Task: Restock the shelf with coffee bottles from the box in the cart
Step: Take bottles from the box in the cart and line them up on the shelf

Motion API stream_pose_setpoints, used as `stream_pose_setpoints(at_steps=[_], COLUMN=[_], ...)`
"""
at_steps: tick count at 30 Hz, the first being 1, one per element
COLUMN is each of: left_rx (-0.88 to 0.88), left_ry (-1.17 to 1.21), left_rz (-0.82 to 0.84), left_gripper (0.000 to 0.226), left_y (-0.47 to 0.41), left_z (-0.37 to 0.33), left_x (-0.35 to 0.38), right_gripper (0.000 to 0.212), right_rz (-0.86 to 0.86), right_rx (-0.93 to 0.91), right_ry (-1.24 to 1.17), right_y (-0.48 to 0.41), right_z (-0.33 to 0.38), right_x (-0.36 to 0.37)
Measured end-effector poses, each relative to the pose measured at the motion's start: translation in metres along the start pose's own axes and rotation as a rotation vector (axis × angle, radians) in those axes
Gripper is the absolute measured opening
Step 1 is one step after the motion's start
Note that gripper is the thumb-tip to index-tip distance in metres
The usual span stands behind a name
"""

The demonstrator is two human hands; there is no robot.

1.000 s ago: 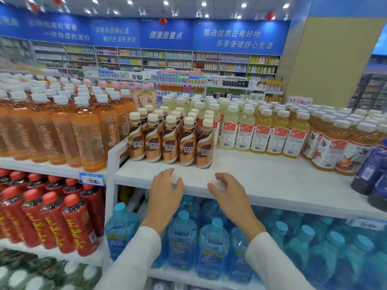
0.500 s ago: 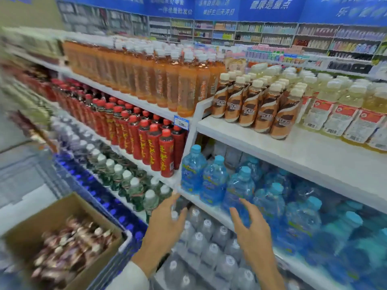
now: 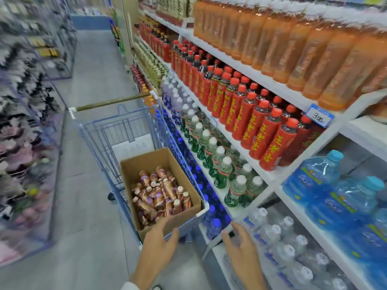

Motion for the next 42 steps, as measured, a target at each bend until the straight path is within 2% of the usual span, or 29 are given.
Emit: stream_pose_setpoints(at_steps=[3,8,15,19,24,29,34,39,42], left_rx=[-0.093,-0.173,-0.295,-0.408,-0.489,-0.577,-0.621,-0.608,-0.627], left_ry=[-0.003,-0.025,-0.029,0.006,0.013,-0.067,-0.147,-0.243,-0.217], left_rz=[0.011,0.073,0.094,0.117,0.149,0.257,0.345,0.389,0.363], left_gripper=[0.034,0.042,0.04,0.039,0.03,0.038,0.065,0.046,0.048], left_y=[-0.017,-0.041,-0.079,-0.115,-0.171,-0.213,-0.242,-0.267,-0.267], left_z=[0.035,0.076,0.113,0.131,0.145,0.191,0.253,0.224,0.238], left_x=[-0.016,-0.02,-0.005,0.031,0.09,0.161,0.23,0.251,0.27], right_gripper=[0.041,0.044,0.046,0.045,0.032,0.031,0.035,0.033,0.037], right_rz=[0.088,0.188,0.287,0.35,0.4,0.425,0.453,0.439,0.456], right_rx=[0.001,-0.014,0.018,0.04,0.088,0.15,0.185,0.215,0.212], right_ry=[0.038,0.089,0.162,0.199,0.18,0.219,0.264,0.301,0.321], right_y=[-0.008,-0.019,-0.042,-0.065,-0.101,-0.14,-0.172,-0.189,-0.194], right_z=[0.019,0.036,0.04,0.031,0.025,0.011,0.002,0.001,-0.001], right_x=[0.048,0.111,0.165,0.186,0.201,0.208,0.213,0.209,0.208])
Point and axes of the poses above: each hand's wrist, its own y-axis away from the middle knuckle, its own x-axis out of the palm, z = x × y, the point moved 6 cm from there along -y, towards the middle knuckle, and after that the axes turned 13 degrees about -z, right-handed, at the moved point
